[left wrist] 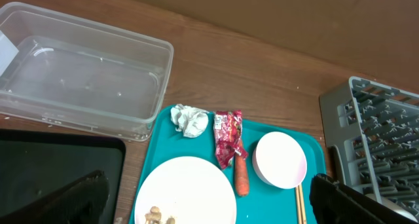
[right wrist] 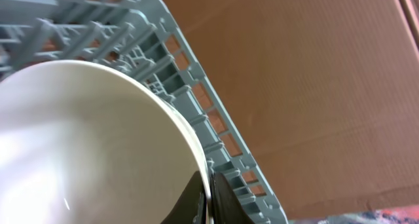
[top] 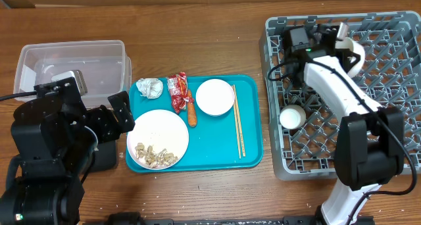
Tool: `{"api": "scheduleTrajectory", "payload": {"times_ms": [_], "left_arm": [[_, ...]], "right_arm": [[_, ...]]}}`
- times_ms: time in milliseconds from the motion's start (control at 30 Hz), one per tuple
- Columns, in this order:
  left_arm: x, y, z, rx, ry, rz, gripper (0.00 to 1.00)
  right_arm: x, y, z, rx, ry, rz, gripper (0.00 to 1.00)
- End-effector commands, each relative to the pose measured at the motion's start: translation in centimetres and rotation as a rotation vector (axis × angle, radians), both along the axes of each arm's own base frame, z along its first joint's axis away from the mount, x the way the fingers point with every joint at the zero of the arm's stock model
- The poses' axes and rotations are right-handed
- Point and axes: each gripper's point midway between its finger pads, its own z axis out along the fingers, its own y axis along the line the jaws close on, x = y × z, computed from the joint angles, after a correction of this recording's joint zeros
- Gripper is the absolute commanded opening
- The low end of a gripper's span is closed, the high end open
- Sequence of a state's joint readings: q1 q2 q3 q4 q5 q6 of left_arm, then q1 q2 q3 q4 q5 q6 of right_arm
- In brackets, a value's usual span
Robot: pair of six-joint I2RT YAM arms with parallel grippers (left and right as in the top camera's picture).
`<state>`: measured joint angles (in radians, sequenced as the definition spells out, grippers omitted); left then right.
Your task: Sort waste into correct bins and load items into the dishwasher
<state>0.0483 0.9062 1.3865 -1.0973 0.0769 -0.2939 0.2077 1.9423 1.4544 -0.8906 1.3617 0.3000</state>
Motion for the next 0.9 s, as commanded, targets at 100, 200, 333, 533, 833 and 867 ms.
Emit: {"api": "scheduleTrajectory", "payload": {"times_ms": [100, 200, 333, 533, 833, 867], "left_arm": [[-0.1, 0.3, 0.7, -0.007, -0.020, 0.024, 1.00], [-0.1, 0.3, 0.7, -0.007, -0.020, 0.024, 1.00], [-0.1, 0.3, 0.7, -0.007, -0.020, 0.024, 1.00], [-0.1, 0.3, 0.7, -0.007, -0.020, 0.023, 1.00], [-0.1, 0.2, 0.7, -0.007, -0.020, 0.021, 1.00], [-0.1, 0.2, 0.7, -0.007, -0.020, 0.021, 1.00]], "right_arm": [[0.2, 1.6, 0.2, -0.026, 0.018, 0.041, 0.04], [0.2, 1.7, 0.4, -0.046, 0.050, 0.047, 0.04], [0.1, 0.8, 1.9, -0.132, 0.045, 0.015, 0.04], [0.5, 0.3, 1.4, -0.100, 0.055, 0.015, 0.04], [1.0, 0.2, -1.4, -0.110, 0.143, 0.020, 0.04], [1.2, 0.8, -2.0, -0.112, 0.159, 0.034, 0.04]]}}
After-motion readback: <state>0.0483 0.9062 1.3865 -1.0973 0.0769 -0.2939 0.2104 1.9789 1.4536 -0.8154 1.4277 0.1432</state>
